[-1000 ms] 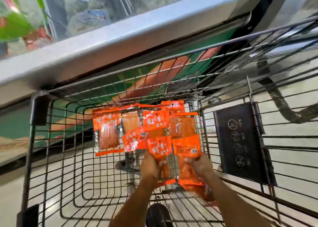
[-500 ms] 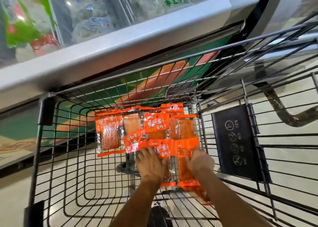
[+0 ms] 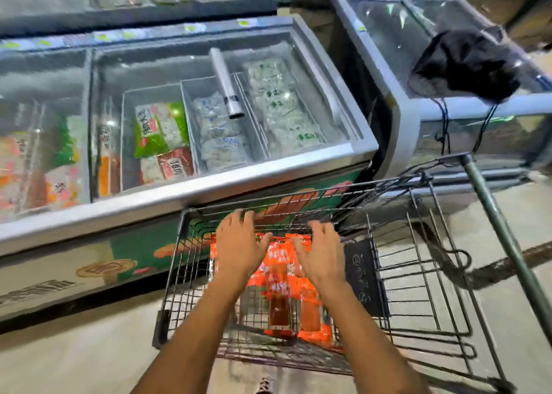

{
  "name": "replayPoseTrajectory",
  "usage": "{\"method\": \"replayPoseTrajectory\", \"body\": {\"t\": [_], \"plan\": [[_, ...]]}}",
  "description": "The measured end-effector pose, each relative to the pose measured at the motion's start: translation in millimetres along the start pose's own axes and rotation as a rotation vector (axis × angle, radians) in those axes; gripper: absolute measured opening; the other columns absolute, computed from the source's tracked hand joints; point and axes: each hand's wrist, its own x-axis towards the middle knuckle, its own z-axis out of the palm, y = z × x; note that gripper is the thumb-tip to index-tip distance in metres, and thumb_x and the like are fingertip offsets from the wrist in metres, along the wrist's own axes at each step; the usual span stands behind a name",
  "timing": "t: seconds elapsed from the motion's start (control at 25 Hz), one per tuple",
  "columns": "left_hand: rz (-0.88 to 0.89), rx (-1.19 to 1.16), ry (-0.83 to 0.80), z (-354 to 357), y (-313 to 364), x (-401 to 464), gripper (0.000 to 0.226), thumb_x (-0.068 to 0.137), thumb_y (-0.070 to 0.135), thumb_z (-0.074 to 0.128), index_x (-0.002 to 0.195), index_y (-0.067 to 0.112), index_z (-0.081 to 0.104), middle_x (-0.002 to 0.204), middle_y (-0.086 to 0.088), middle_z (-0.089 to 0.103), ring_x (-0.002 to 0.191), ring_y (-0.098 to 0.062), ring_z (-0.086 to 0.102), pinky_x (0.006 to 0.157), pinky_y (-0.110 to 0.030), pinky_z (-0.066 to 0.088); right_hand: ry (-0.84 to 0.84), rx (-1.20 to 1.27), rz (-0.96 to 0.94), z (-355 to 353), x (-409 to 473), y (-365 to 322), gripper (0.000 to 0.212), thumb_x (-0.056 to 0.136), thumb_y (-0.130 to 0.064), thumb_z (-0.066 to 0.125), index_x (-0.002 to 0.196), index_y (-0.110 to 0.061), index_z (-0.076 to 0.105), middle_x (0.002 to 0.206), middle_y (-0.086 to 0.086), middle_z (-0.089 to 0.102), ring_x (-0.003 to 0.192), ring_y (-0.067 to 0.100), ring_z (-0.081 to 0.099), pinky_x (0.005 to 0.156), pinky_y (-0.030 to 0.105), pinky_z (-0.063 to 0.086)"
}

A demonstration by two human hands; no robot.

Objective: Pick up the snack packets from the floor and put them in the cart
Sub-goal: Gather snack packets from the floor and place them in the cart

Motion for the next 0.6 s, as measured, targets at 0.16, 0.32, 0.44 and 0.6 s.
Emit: {"method": "replayPoseTrajectory", "body": {"t": [0.16, 0.32, 0.44, 0.6], "plan": [[-0.074, -0.003, 0.274, -138, -56, -60, 0.064, 0.087, 0.061, 0.054, 0.129, 0.013, 0.059, 0.128, -0.014, 0.062, 0.117, -0.034, 0.058, 0.098, -0.044, 0.047, 0.16, 0.123, -0.196, -79, -67, -109, 0.062, 0.091, -0.062, 0.054, 0.136, -0.019, 0.056, 0.126, 0.009, 0.055, 0.116, 0.031, 0.055, 0.098, 0.042, 0.047], [-0.275, 0.009, 0.435, -231, -150, -175, 0.068, 0.086, 0.065, 0.043, 0.126, 0.014, 0.062, 0.121, -0.012, 0.065, 0.115, -0.034, 0.058, 0.096, -0.046, 0.048, 0.178, 0.219, -0.437, -95, -160, -224, 0.06, 0.089, -0.061, 0.059, 0.131, -0.018, 0.062, 0.124, 0.013, 0.058, 0.114, 0.035, 0.057, 0.099, 0.044, 0.048], [-0.535, 0.003, 0.569, -279, -237, -303, 0.072, 0.083, 0.067, 0.035, 0.118, 0.013, 0.066, 0.113, -0.014, 0.068, 0.108, -0.037, 0.06, 0.096, -0.048, 0.048, 0.087, 0.254, -0.648, -74, -270, -309, 0.057, 0.089, -0.061, 0.059, 0.125, -0.018, 0.063, 0.121, 0.014, 0.06, 0.114, 0.036, 0.057, 0.098, 0.045, 0.049], [-0.791, 0.027, 0.77, -321, -328, -477, 0.059, 0.084, 0.064, 0.046, 0.112, 0.016, 0.066, 0.113, -0.008, 0.068, 0.108, -0.034, 0.06, 0.095, -0.046, 0.05, -0.058, 0.283, -0.912, -30, -416, -396, 0.058, 0.09, -0.06, 0.059, 0.128, -0.016, 0.062, 0.121, 0.013, 0.059, 0.114, 0.034, 0.056, 0.097, 0.043, 0.049]]}}
